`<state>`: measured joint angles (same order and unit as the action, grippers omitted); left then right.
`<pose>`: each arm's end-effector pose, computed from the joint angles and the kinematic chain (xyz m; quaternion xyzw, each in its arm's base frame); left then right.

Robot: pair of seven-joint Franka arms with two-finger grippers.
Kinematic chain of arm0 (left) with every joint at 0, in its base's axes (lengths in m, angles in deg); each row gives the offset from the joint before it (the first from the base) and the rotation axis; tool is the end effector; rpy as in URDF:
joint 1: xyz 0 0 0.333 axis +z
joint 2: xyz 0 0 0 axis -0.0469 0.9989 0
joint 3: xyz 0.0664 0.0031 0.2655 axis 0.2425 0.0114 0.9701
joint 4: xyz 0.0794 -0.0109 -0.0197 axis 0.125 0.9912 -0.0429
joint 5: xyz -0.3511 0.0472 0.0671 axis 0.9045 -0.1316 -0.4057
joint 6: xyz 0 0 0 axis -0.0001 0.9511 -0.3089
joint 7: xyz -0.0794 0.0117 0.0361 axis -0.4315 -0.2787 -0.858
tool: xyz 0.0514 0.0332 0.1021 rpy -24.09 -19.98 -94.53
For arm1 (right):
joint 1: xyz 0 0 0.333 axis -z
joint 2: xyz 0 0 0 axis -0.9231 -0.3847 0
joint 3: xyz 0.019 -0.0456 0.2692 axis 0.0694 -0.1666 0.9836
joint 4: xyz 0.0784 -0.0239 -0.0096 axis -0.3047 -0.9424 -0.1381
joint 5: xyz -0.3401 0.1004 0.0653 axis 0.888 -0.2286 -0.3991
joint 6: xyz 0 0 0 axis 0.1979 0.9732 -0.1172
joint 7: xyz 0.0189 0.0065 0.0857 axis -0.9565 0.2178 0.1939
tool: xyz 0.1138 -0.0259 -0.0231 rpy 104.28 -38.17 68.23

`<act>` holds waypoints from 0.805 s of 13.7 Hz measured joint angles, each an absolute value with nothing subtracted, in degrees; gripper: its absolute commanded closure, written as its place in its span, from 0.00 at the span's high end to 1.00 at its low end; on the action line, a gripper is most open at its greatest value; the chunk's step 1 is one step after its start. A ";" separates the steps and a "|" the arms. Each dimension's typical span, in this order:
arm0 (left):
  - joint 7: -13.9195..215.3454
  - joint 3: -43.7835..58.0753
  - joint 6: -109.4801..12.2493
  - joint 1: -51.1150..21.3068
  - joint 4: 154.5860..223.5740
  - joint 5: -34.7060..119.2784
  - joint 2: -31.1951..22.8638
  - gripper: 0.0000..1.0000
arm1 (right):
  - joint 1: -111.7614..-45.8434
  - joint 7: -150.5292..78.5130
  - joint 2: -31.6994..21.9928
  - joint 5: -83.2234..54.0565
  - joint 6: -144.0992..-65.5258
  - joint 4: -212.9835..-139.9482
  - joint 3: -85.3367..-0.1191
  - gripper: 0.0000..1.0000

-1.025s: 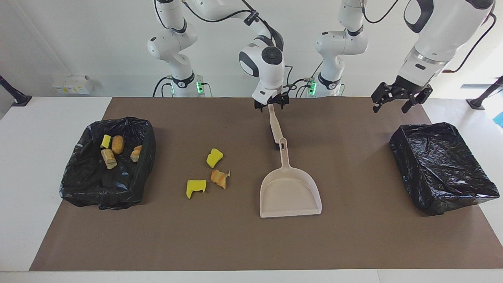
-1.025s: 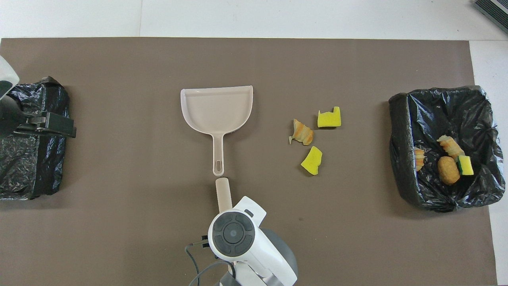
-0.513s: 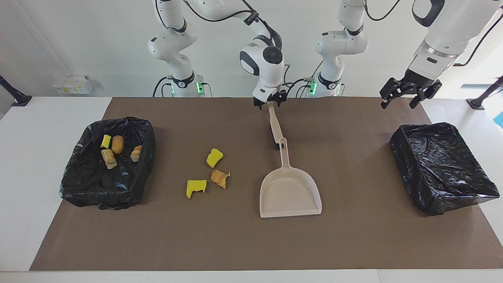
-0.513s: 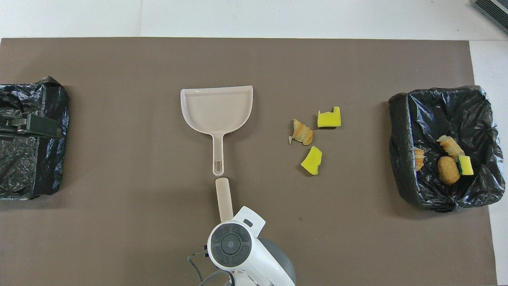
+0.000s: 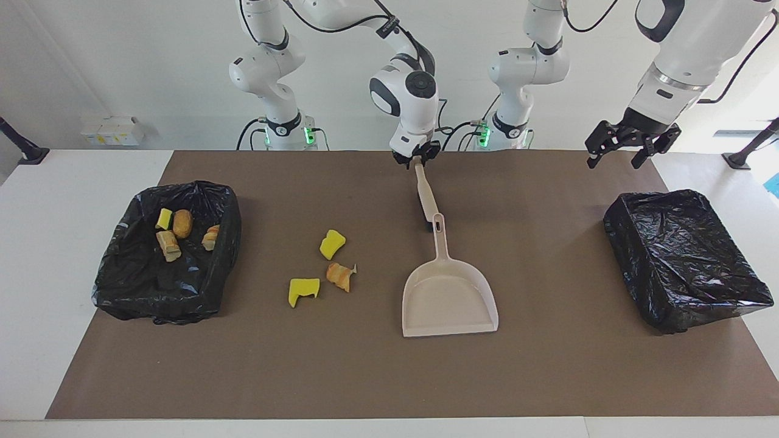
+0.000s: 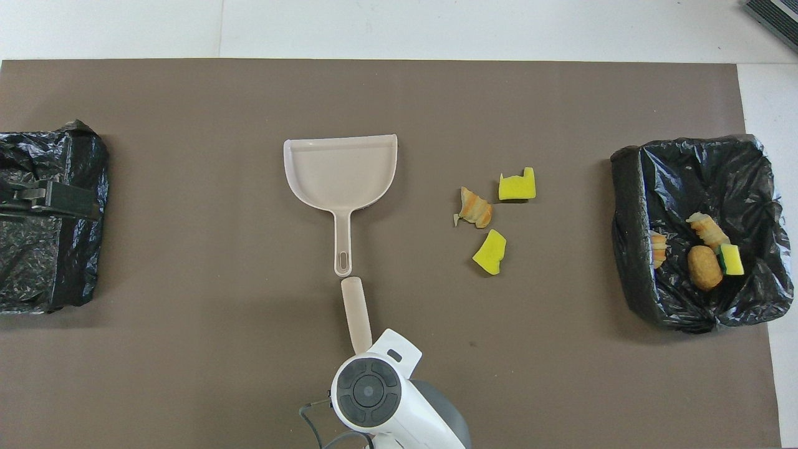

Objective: Sweep and dump trash in bin
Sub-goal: 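Grasp the brush handle with the right gripper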

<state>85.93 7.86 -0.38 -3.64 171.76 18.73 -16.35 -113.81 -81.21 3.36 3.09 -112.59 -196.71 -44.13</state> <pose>0.5098 -0.0330 0.5766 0.9996 -0.0228 0.0037 0.0139 0.3050 0.4109 0.3019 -0.9923 -0.0619 0.1023 0.0324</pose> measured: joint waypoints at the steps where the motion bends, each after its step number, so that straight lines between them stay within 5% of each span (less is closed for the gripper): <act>1: 85.93 7.84 -0.35 -3.64 171.76 18.73 -16.35 1.00 | -113.14 -81.21 3.12 3.09 -112.59 -196.13 -44.22 0.00; 11: 85.85 9.19 0.70 -5.85 171.77 18.71 -16.38 1.00 | -96.22 -77.30 10.14 7.71 -95.62 -188.09 -44.86 0.00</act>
<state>85.85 9.19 0.70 -5.85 171.77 18.71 -16.38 -96.22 -77.30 10.14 7.71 -95.62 -188.09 -44.86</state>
